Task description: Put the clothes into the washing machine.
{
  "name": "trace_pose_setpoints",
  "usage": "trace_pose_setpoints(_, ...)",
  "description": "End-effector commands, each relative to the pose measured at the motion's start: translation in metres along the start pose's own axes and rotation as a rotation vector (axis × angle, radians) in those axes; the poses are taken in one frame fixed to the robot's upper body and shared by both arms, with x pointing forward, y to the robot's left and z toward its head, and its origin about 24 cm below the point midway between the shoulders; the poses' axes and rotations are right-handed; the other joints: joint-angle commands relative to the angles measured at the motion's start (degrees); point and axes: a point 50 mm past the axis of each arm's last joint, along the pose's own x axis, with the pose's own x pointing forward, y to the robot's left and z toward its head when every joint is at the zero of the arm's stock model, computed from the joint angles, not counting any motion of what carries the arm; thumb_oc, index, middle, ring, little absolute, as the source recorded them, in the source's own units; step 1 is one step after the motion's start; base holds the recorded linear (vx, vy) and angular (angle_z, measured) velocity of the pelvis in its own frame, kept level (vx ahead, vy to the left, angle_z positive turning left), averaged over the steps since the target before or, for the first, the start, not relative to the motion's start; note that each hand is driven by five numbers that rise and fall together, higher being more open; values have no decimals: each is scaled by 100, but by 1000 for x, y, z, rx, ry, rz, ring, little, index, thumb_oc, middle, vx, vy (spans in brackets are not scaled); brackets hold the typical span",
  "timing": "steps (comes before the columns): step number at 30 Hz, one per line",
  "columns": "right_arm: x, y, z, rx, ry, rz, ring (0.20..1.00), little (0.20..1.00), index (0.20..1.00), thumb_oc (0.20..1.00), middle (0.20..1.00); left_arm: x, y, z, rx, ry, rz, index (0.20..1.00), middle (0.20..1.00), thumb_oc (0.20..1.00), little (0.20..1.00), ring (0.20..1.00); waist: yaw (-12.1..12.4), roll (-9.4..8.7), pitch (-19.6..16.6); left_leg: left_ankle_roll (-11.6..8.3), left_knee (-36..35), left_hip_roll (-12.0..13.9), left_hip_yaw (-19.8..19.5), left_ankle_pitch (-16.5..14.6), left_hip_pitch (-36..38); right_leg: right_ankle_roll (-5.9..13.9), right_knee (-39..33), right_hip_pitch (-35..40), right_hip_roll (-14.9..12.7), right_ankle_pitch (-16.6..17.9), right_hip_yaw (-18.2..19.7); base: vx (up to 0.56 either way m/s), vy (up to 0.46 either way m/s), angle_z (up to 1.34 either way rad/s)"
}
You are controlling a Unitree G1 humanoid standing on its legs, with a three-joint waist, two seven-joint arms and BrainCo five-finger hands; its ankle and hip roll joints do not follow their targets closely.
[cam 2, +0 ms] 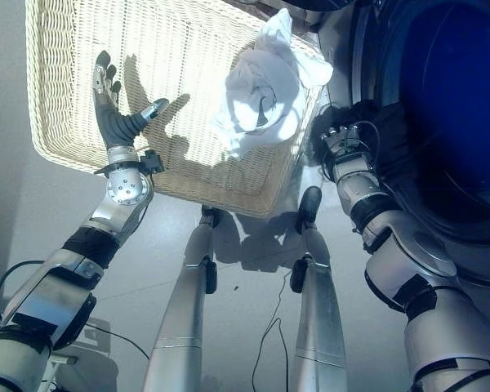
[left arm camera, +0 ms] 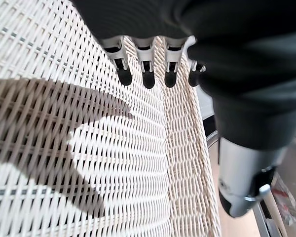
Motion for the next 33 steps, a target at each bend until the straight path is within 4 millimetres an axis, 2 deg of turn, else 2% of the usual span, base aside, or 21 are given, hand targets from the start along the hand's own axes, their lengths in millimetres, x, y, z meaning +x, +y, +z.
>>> trace_pose_setpoints(1,2,-3,-31,-159,162,21,1000,1000,1000,1000,1000,-2,-7,10,-82,-55,30,1000,1000,1000,1000,1000,-102,644,-107,302,495,-378,-110,-298,-297,254,-321,222,236,264,-429,0,0,0)
trace_pose_setpoints(2,1,-3,-33,-189,180,31,1000,1000,1000,1000,1000,-2,-8,10,-82,-54,31,1000,1000,1000,1000,1000,-102,652,-107,306,501,-385,-113,-294,-304,249,-323,217,246,266,-420,0,0,0)
trace_pose_setpoints(3,1,-1,-36,-223,211,46,846,846,846,846,846,-3,-8,10,-82,-53,32,1000,1000,1000,1000,1000,-103,660,-107,306,506,-386,-110,-291,-306,246,-316,217,251,267,-417,0,0,0)
trace_pose_setpoints(4,0,1,-39,-263,240,54,762,762,762,762,762,-5,-8,9,-84,-51,34,1000,1000,1000,1000,1000,-105,671,-107,309,508,-384,-110,-289,-304,243,-308,217,256,265,-410,17,33,1)
trace_pose_setpoints(5,-1,4,-44,-304,271,60,536,536,536,536,536,-6,-7,8,-86,-48,36,1000,1000,1000,1000,1000,-112,682,-107,316,506,-380,-103,-291,-295,243,-303,220,262,264,-401,18,34,1)
trace_pose_setpoints(6,-2,6,-46,-332,291,65,451,451,451,451,451,-7,-7,7,-88,-46,37,1000,1000,1000,1000,1000,-118,686,-107,317,512,-379,-96,-291,-293,239,-309,225,271,268,-393,17,40,3)
trace_pose_setpoints(8,-3,10,-52,-398,328,75,200,200,200,200,200,-9,-6,6,-91,-43,39,1000,1000,1000,1000,1000,-129,697,-107,326,510,-366,-80,-285,-294,232,-304,230,288,262,-377,12,31,4)
trace_pose_setpoints(12,-6,21,-59,-465,352,65,200,200,200,200,200,-14,-4,3,-95,-39,47,1000,1000,1000,1000,1000,-168,703,-107,333,489,-343,-52,-272,-290,221,-328,249,318,255,-331,5,16,0)
trace_pose_setpoints(21,-10,39,-62,-588,337,48,200,200,200,200,200,-24,-1,0,-96,-30,66,1000,1000,1000,1000,1000,-213,711,-107,347,472,-306,-32,-271,-288,195,-368,280,366,226,-260,1,4,0)
trace_pose_setpoints(27,-11,47,-62,-577,312,56,200,200,200,200,200,-24,2,-1,-91,-24,67,1000,1000,1000,1000,1000,-220,687,-107,348,462,-293,-38,-261,-266,199,-389,318,366,237,-268,0,0,0)
trace_pose_setpoints(29,-11,51,-60,-498,284,73,200,200,200,200,200,-25,1,-1,-91,-25,64,1000,1000,1000,1000,1000,-218,677,-107,351,465,-299,-47,-264,-282,200,-402,312,363,240,-271,0,0,0)
trace_pose_setpoints(31,-11,62,-56,-173,245,113,200,200,200,200,200,-24,0,0,-93,-24,61,1000,1000,1000,1000,1000,-211,673,-107,357,441,-289,-43,-250,-286,191,-390,305,367,235,-290,0,0,0)
trace_pose_setpoints(32,-9,64,-50,68,208,137,200,200,200,200,200,-24,-2,1,-94,-23,53,1000,1000,1000,1000,1000,-202,666,-107,355,462,-303,-63,-252,-298,191,-393,296,359,246,-288,0,0,0)
trace_pose_setpoints(33,-8,64,-45,226,184,142,200,200,200,200,200,-24,-3,1,-95,-23,51,1000,1000,1000,1000,1000,-198,667,-107,354,472,-308,-67,-257,-304,188,-392,292,357,246,-291,0,0,0)
